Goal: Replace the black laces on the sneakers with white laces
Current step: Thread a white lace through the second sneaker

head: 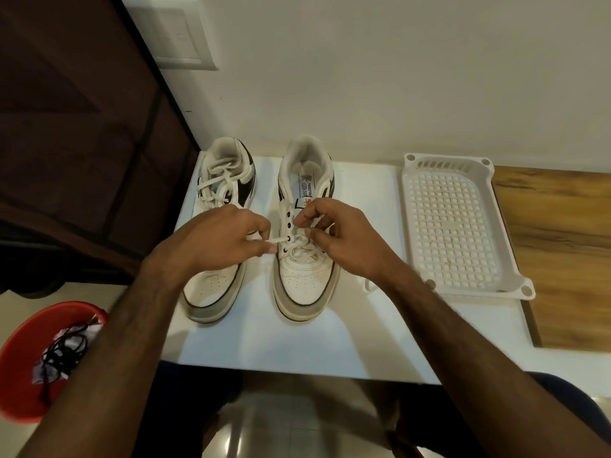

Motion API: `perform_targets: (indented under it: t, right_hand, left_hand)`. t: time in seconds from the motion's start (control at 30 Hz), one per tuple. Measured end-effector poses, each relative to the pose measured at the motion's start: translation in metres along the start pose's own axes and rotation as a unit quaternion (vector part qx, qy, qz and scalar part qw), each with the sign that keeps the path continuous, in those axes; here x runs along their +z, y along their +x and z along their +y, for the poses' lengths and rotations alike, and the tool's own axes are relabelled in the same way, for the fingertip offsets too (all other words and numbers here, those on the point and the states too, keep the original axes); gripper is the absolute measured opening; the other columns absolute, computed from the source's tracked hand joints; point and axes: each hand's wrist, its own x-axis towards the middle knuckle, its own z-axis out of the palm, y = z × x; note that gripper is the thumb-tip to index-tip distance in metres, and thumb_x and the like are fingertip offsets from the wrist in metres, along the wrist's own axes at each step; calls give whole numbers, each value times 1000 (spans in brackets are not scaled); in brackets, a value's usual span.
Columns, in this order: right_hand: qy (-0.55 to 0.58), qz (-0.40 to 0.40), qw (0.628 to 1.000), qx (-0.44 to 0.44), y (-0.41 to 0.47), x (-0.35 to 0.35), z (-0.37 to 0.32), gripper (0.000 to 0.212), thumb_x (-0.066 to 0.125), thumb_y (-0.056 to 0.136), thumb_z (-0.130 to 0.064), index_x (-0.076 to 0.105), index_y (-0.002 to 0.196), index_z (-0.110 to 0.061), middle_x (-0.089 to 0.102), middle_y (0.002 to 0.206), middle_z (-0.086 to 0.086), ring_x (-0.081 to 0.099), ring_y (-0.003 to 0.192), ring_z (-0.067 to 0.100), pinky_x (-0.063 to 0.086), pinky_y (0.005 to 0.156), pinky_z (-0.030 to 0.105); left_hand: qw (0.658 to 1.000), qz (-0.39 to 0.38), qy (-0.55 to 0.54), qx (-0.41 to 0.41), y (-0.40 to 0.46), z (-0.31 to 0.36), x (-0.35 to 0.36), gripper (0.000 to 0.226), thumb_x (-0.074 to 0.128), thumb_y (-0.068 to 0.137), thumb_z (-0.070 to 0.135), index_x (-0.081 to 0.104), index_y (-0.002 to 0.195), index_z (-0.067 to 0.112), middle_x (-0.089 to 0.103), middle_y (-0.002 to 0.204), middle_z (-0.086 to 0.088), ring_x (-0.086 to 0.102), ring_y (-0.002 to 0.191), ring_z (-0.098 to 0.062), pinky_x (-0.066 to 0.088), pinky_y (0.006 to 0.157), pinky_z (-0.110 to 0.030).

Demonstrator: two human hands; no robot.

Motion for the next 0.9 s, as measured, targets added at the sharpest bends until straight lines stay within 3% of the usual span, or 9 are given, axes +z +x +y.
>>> perform_targets:
  t: [0.1,0.23,0.3,0.33,0.47,0.53,0.67,0.8,0.9]
  right_hand:
    - [-13,-8,1000,-9,0,0,4,25,59,92,8,68,106,-10,67,112,-6,61,83,-9,44,73,8]
    - [-8,-7,1000,-15,2,1,8,23,60,93,6,69,107,-10,67,113,-10,61,93,-6,43,76,8]
    - [-18,-15,1000,-20,2,2,9,23,60,94,4,69,109,-11,63,111,-15,59,89,-5,43,75,9]
    - [-30,-22,999,-25,2,3,9,25,60,94,4,69,110,-13,62,109,-14,59,88,-4,43,75,9]
    - [-60,-32,997,-48,2,5,8,33,59,91,9,70,110,-16,60,109,-5,57,88,2,41,76,10]
    - [-112,-37,990,-79,1,4,9,38,58,88,10,68,114,-16,61,111,-3,57,90,6,42,78,14]
    - [-382,-22,909,-167,-1,4,10,41,64,84,-1,64,121,-19,61,114,-2,53,94,22,35,73,31]
    - [-397,-63,895,-193,-1,-7,8,33,63,78,1,67,107,-15,57,106,2,49,88,22,36,70,32]
    - [-396,-79,895,-188,-1,-16,11,35,59,71,7,67,97,-15,57,102,2,46,85,20,35,68,33]
  left_hand:
    - [962,41,-261,72,-5,-1,1,28,65,98,36,62,73,22,56,63,4,51,57,-9,41,61,-20]
    - [719,144,-656,178,-3,0,0,32,70,86,34,53,62,20,29,56,-8,28,53,-20,33,60,-32]
    - [654,159,-717,182,0,4,0,35,70,86,31,47,63,18,34,56,1,30,54,-16,37,62,-32]
    - [662,171,-711,165,0,4,1,33,69,86,29,48,64,18,37,57,3,34,54,-15,38,62,-33]
    - [842,232,-469,130,5,3,7,26,59,93,27,55,70,14,49,66,-1,47,60,-25,39,57,-37]
    - [867,235,-417,137,6,5,11,26,58,96,25,60,71,20,58,79,-10,58,74,-30,48,68,-45]
    - [830,219,-498,122,5,8,10,24,54,99,23,61,76,25,72,95,-15,58,57,-21,45,50,-33]
    - [762,285,-570,113,5,2,7,23,57,93,23,55,75,9,60,68,-2,45,46,-14,38,43,-30]
    - [720,340,-592,122,3,2,2,23,60,89,23,64,67,24,49,68,-8,45,49,-12,38,47,-30]
